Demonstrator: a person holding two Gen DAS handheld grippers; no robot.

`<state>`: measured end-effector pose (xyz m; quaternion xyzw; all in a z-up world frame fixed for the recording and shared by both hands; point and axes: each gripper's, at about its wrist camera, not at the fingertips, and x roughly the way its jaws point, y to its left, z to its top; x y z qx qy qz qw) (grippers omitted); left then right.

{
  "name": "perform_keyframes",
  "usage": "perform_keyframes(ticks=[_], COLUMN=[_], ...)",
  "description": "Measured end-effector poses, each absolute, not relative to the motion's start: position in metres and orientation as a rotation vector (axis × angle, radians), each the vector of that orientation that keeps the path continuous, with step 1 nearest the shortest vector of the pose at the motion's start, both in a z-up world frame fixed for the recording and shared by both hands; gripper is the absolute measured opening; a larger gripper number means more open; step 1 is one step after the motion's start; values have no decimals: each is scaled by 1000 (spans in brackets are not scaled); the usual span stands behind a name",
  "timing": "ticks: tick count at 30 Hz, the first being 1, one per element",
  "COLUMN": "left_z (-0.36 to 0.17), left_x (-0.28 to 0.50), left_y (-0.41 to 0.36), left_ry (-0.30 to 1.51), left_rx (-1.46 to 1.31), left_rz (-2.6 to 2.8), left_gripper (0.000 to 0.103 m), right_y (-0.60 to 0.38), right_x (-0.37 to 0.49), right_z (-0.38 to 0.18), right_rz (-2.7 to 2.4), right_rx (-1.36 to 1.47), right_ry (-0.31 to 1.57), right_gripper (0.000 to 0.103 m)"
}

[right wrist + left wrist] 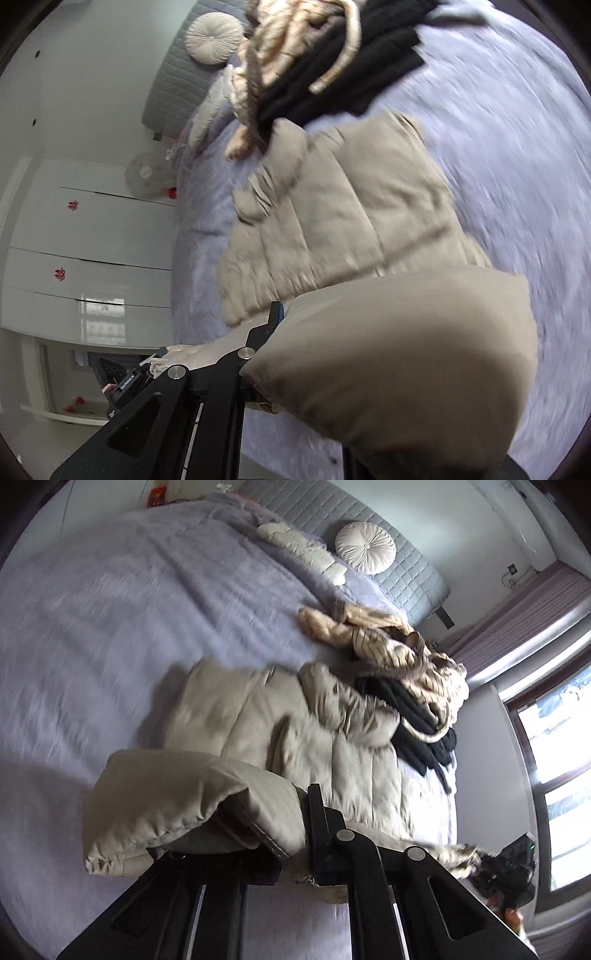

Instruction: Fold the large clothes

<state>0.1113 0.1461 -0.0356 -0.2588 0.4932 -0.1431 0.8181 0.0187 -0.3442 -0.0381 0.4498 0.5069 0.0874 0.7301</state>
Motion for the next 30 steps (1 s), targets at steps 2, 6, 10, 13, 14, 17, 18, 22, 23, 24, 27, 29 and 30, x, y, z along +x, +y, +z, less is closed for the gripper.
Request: perform_keyframes(ticks=[2,6,10,13,14,17,18,22,23,24,27,29,30], left_z=[-37,-61,-98,-123,-128,-141,-142,-125,-117,-109,-90,-88,-89], left_x=[140,199,244,265,270,281,283,278,275,273,269,268,268], left_y=[141,134,122,116,114,114,115,115,115,117,122,125,125], left_ry=[1044,1078,1145,1190,1203,1238,1243,1222,1199,1174,1117,1111,1111], left_rx=[-519,-474,-415,-376,-373,-379,-385,-302,-274,-254,-216,-190,-171], left_rz=[-309,-304,-311,-304,-303,-296,-298,-291,-285,-281,-270,-258,-252], left_gripper=[13,13,13,13,13,17,17,46,59,64,72,72,72], right_y=[-342,-343,-342,-341,-341,-342,-343,-346,-346,-347,-346,-345,-345], right_x=[51,101,133,151,155,164,165,169,170,170,168,164,160], right_z=[-37,-54,-84,-113,-122,-140,-144,-146,-144,-143,-130,-112,-99], right_rz=[181,113,43,-10,-24,-48,-49,-43,-39,-34,-6,22,31], right_rx=[949,953,933,955,956,972,981,974,966,963,934,886,844], right_ry=[1098,1105,1142,1173,1186,1213,1218,1237,1243,1247,1237,1204,1172], right_gripper=[10,10,10,10,10,10,10,12,13,16,35,66,81])
